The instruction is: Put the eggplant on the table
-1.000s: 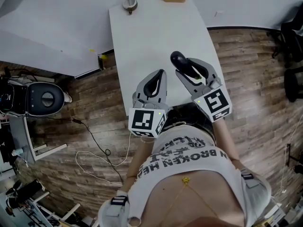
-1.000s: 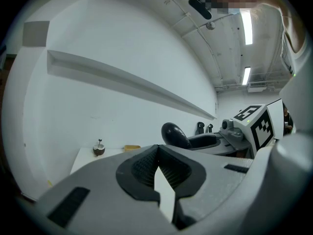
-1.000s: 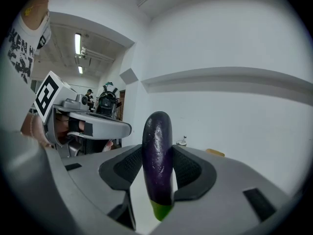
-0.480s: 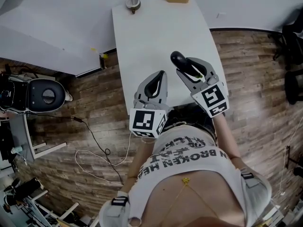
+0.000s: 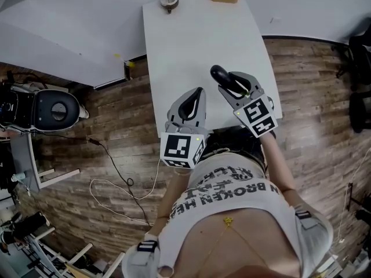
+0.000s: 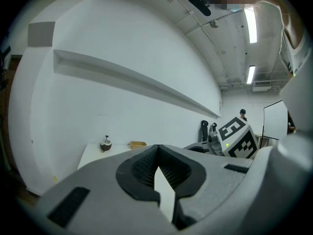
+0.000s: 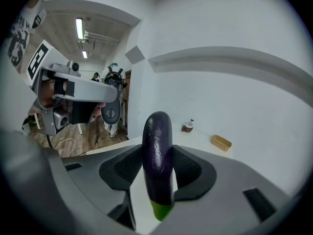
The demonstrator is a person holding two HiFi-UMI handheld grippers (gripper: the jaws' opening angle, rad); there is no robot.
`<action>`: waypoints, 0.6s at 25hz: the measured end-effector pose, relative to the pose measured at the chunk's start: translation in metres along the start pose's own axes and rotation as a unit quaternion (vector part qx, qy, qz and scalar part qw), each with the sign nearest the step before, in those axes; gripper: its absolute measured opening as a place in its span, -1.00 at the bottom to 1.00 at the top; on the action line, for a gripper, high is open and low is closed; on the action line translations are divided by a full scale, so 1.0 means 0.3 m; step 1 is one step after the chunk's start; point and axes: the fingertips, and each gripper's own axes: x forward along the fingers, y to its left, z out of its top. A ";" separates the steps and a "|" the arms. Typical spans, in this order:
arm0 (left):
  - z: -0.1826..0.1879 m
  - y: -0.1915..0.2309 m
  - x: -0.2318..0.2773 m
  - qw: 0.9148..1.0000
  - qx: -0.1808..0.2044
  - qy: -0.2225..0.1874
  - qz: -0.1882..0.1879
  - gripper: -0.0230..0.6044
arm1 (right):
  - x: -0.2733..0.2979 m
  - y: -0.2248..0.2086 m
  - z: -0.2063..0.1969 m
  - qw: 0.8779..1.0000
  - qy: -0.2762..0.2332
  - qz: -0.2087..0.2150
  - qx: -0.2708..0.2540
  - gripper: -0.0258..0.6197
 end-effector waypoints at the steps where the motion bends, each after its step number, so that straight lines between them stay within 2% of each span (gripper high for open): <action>1: -0.003 0.003 -0.002 1.000 -0.001 0.001 0.001 -0.93 | 0.009 0.004 -0.013 1.000 0.007 0.002 -0.003 -0.33; 15: -0.038 0.048 -0.047 1.000 -0.013 0.008 0.025 -0.93 | 0.137 0.054 -0.206 0.996 0.079 0.038 0.000 -0.33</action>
